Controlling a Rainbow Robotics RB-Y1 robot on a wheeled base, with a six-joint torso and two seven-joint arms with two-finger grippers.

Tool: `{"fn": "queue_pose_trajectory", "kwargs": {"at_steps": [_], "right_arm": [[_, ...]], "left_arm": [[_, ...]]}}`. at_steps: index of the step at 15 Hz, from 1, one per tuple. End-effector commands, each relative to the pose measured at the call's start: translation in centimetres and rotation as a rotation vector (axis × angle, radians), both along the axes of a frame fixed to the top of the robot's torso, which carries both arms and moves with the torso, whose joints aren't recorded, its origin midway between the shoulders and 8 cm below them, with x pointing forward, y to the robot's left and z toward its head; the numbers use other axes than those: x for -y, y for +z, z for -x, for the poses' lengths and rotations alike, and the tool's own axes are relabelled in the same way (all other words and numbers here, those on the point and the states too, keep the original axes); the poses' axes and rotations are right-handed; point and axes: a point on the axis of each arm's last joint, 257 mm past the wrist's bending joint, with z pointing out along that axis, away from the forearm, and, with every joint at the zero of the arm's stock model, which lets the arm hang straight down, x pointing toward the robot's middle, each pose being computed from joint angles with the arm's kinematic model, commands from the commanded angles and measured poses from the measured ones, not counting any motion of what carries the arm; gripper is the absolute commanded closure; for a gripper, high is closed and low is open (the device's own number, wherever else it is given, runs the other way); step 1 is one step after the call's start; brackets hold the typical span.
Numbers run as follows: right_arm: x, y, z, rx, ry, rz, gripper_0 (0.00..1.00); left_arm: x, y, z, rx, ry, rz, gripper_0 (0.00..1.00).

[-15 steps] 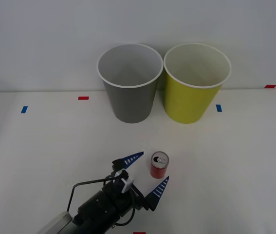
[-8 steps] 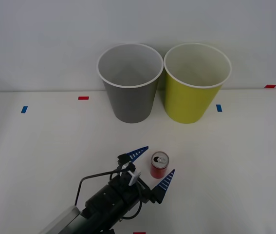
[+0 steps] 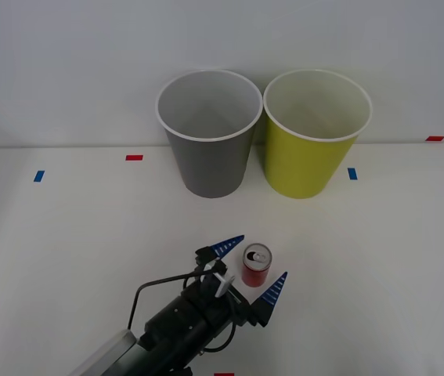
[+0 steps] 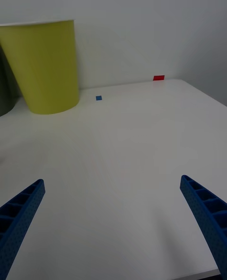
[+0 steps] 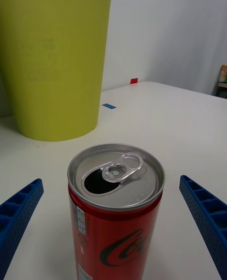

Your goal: Put cans in the gray bin and PET bottles in the light green bin.

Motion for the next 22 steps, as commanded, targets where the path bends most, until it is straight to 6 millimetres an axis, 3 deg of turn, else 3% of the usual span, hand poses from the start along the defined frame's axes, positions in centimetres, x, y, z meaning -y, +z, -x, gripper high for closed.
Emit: {"fn": "queue_pose_trajectory", "kwargs": {"at_steps": [1, 2, 4, 5, 16, 22], "right_arm": [[0.0, 0.0, 0.0, 0.000, 0.000, 0.000, 0.00], [0.0, 0.0, 0.0, 0.000, 0.000, 0.000, 0.00], [0.0, 0.0, 0.0, 0.000, 0.000, 0.000, 0.00], [0.0, 0.0, 0.0, 0.000, 0.000, 0.000, 0.00], [0.0, 0.0, 0.0, 0.000, 0.000, 0.000, 0.00], [0.0, 0.0, 0.0, 0.000, 0.000, 0.000, 0.00]], "left_arm": [[0.2, 0.0, -0.2, -0.002, 0.004, -0.003, 0.09], [0.2, 0.1, -0.4, -0.003, 0.006, -0.004, 0.26], [0.4, 0.3, -0.6, 0.002, 0.006, -0.006, 0.93], [0.4, 0.3, -0.6, -0.001, 0.008, -0.005, 1.00], [0.3, 0.1, -0.8, -0.015, 0.017, -0.008, 1.00], [-2.0, 5.3, -3.7, -0.037, 0.160, -0.093, 1.00]]}}
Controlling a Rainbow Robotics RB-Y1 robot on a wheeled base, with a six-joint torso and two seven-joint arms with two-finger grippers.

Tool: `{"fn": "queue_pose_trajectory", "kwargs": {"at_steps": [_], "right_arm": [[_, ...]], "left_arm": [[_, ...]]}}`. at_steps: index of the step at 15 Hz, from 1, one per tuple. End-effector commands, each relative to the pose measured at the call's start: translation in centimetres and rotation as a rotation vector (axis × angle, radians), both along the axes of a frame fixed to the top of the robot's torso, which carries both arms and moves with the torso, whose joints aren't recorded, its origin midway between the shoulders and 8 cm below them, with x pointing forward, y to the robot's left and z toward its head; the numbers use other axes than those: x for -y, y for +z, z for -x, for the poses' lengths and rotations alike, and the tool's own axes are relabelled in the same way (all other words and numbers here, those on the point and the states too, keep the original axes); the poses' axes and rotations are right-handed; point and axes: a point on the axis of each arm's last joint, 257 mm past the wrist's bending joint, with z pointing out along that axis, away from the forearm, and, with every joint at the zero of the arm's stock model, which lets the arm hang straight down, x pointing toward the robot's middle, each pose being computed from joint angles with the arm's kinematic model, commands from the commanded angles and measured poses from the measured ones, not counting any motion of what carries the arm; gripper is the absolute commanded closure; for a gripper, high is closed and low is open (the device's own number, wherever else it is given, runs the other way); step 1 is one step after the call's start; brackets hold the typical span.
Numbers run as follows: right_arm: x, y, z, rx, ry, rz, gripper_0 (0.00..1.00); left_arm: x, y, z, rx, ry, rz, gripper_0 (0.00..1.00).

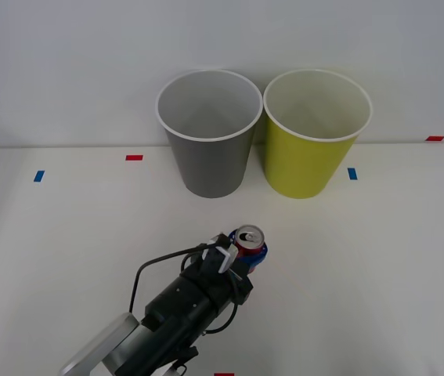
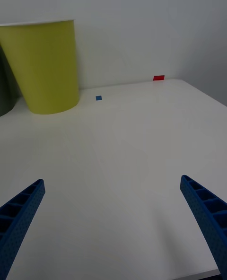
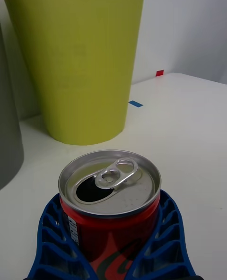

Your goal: Put cans in the gray bin and PET bottles in the light green bin.

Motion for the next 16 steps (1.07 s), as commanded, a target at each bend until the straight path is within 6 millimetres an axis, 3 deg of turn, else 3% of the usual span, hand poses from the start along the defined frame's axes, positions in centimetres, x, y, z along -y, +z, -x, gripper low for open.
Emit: {"fn": "queue_pose_trajectory", "kwargs": {"at_steps": [1, 10, 13, 16], "right_arm": [[0.0, 0.0, 0.0, 0.000, 0.000, 0.000, 0.00], [0.0, 0.0, 0.0, 0.000, 0.000, 0.000, 0.00], [0.0, 0.0, 0.0, 0.000, 0.000, 0.000, 0.00], [0.0, 0.0, 0.0, 0.000, 0.000, 0.000, 0.00]], "left_arm": [[-1.3, 3.4, -0.8, -0.006, 0.069, -0.029, 1.00], [-3.9, 13.5, 0.5, -0.077, 0.139, -0.057, 1.00], [-5.7, 17.2, 0.4, -0.109, 0.153, -0.056, 1.00], [-7.3, 19.4, 0.1, -0.097, 0.134, -0.102, 1.00]]}}
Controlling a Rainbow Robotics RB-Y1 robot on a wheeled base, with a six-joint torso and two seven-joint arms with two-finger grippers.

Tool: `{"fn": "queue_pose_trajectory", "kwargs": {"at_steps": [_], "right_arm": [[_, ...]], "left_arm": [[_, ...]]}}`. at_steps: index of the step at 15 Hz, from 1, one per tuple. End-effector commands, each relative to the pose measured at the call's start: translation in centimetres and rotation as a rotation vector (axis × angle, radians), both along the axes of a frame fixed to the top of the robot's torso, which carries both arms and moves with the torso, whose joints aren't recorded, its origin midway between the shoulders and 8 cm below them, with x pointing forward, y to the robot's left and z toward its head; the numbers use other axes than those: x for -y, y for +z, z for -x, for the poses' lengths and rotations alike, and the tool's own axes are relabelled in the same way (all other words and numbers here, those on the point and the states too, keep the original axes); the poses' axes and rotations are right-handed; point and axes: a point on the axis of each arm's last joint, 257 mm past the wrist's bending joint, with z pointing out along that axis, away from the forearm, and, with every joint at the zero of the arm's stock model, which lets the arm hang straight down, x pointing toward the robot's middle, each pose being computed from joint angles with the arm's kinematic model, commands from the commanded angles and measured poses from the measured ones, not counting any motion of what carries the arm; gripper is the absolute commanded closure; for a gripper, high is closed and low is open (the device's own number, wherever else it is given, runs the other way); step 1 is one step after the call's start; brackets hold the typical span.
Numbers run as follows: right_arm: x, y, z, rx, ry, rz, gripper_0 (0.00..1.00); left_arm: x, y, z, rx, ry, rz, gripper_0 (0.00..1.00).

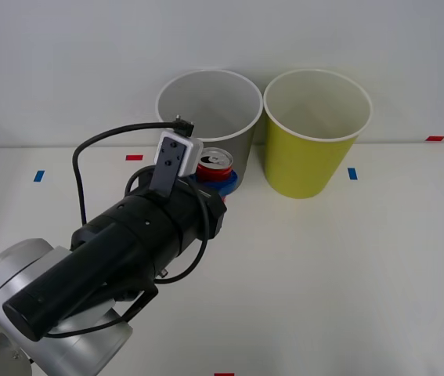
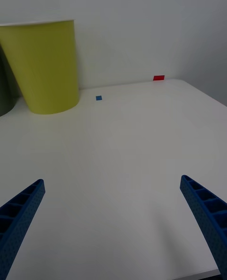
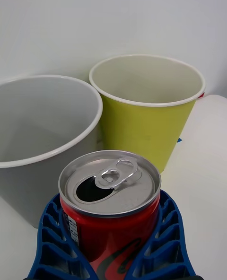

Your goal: Put cans in the gray bin and PET bottles in the light green bin.

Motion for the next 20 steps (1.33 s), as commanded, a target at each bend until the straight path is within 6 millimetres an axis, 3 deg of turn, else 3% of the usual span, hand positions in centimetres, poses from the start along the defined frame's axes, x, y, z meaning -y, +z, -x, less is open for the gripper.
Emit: {"fn": "queue_pose_trajectory", "kwargs": {"at_steps": [1, 11, 15, 20], "right_arm": [[0.0, 0.0, 0.0, 0.000, 0.000, 0.000, 0.00], [0.0, 0.0, 0.0, 0.000, 0.000, 0.000, 0.00], [0.0, 0.0, 0.0, 0.000, 0.000, 0.000, 0.00], [0.0, 0.0, 0.0, 0.000, 0.000, 0.000, 0.00]], "left_arm": [[-1.9, 3.0, -0.5, 0.025, -0.022, -0.023, 1.00], [-4.5, 11.9, -2.8, 0.072, -0.033, -0.083, 1.00], [-3.3, 13.5, -5.0, 0.053, -0.048, -0.059, 1.00], [-0.9, 14.1, -9.7, 0.051, -0.075, 0.003, 1.00]]}}
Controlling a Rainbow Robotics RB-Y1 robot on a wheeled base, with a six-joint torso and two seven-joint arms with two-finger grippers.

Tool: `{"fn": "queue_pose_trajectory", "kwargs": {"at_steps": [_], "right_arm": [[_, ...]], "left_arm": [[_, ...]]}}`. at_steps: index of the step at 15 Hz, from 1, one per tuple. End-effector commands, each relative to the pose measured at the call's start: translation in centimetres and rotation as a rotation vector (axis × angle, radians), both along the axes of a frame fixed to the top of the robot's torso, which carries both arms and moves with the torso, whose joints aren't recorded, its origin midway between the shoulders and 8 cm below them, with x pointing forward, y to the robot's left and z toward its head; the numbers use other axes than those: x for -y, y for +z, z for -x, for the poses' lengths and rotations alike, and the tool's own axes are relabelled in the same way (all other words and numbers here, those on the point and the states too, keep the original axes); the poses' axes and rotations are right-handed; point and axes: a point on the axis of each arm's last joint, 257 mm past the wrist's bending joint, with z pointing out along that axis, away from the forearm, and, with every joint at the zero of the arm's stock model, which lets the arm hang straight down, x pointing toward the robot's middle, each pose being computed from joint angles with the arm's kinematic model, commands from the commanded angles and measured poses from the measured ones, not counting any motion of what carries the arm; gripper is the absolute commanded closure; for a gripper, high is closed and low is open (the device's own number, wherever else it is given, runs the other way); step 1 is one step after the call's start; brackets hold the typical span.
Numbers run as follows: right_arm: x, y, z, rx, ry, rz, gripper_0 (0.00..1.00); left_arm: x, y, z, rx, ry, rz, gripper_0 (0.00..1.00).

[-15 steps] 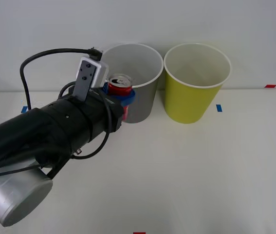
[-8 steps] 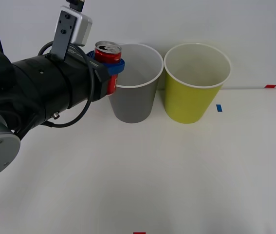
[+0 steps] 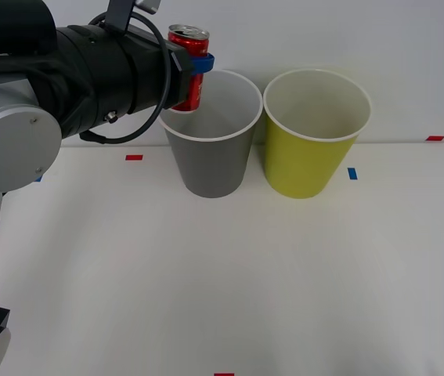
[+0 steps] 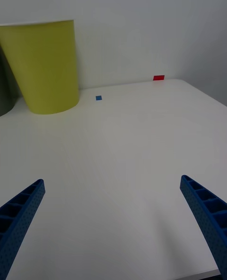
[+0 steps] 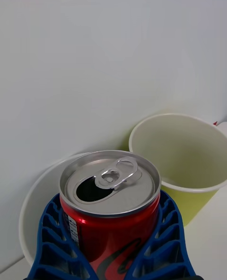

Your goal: Put cans in the gray bin and PET bottles in the light green bin.

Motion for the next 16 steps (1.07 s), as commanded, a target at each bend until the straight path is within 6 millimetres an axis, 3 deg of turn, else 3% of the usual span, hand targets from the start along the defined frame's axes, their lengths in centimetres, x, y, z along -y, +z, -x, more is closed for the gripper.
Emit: {"fn": "queue_pose_trajectory", "kwargs": {"at_steps": [1, 6, 10, 16], "right_arm": [[0.0, 0.0, 0.0, 0.000, 0.000, 0.000, 0.00], [0.0, 0.0, 0.0, 0.000, 0.000, 0.000, 0.00], [0.0, 0.0, 0.0, 0.000, 0.000, 0.000, 0.00], [0.0, 0.0, 0.0, 0.000, 0.000, 0.000, 0.00]], "left_arm": [[2.0, 0.0, -2.4, 0.018, -0.028, 0.046, 1.00], [4.4, -0.6, -6.1, 0.022, -0.048, 0.075, 1.00], [4.5, -0.9, -9.0, 0.039, -0.029, 0.083, 1.00], [4.2, -2.8, -11.3, 0.062, -0.008, 0.066, 1.00]]}}
